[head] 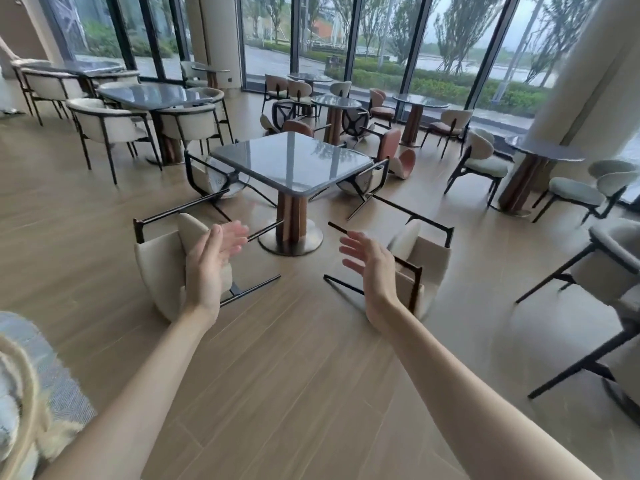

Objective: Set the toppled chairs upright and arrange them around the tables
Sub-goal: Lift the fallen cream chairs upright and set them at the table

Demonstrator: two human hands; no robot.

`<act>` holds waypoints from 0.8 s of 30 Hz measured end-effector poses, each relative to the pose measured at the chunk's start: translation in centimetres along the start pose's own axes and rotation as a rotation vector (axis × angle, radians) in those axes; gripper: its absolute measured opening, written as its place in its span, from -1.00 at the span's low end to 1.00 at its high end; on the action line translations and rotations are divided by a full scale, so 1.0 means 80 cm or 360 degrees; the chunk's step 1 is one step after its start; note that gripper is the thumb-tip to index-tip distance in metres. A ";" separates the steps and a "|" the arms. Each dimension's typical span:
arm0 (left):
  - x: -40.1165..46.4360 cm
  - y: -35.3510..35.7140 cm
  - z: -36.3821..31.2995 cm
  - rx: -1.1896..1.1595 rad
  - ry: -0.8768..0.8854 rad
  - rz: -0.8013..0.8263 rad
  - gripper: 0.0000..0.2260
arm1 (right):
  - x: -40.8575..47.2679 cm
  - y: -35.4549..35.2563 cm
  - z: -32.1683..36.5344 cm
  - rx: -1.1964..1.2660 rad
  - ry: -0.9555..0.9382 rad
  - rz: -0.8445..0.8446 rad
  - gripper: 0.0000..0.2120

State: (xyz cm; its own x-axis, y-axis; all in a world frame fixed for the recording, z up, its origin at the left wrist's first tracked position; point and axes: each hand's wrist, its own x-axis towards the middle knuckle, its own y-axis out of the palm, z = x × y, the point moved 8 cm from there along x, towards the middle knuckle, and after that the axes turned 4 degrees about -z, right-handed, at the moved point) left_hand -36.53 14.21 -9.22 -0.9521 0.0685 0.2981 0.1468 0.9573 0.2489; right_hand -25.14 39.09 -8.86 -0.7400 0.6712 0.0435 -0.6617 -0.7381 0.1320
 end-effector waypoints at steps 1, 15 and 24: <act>0.022 -0.002 0.008 0.0020 0.0013 -0.0031 -0.53 | 0.023 0.014 -0.004 -0.0003 -0.0004 0.0030 -0.70; 0.273 -0.122 0.110 0.0231 -0.0067 -0.0668 -0.53 | 0.308 0.319 -0.128 0.0102 0.0241 0.0564 -0.78; 0.387 -0.288 0.136 0.0329 -0.0025 -0.0971 -0.59 | 0.362 0.566 -0.201 0.0115 0.0389 0.0877 -0.79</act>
State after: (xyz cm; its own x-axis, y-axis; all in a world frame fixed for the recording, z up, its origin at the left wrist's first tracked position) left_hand -72.30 -2.64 -15.77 -0.8522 -0.5027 0.1453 -0.4754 0.8598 0.1865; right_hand -78.49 23.99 -17.54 -0.9834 0.1497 -0.1030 -0.1694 -0.9602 0.2220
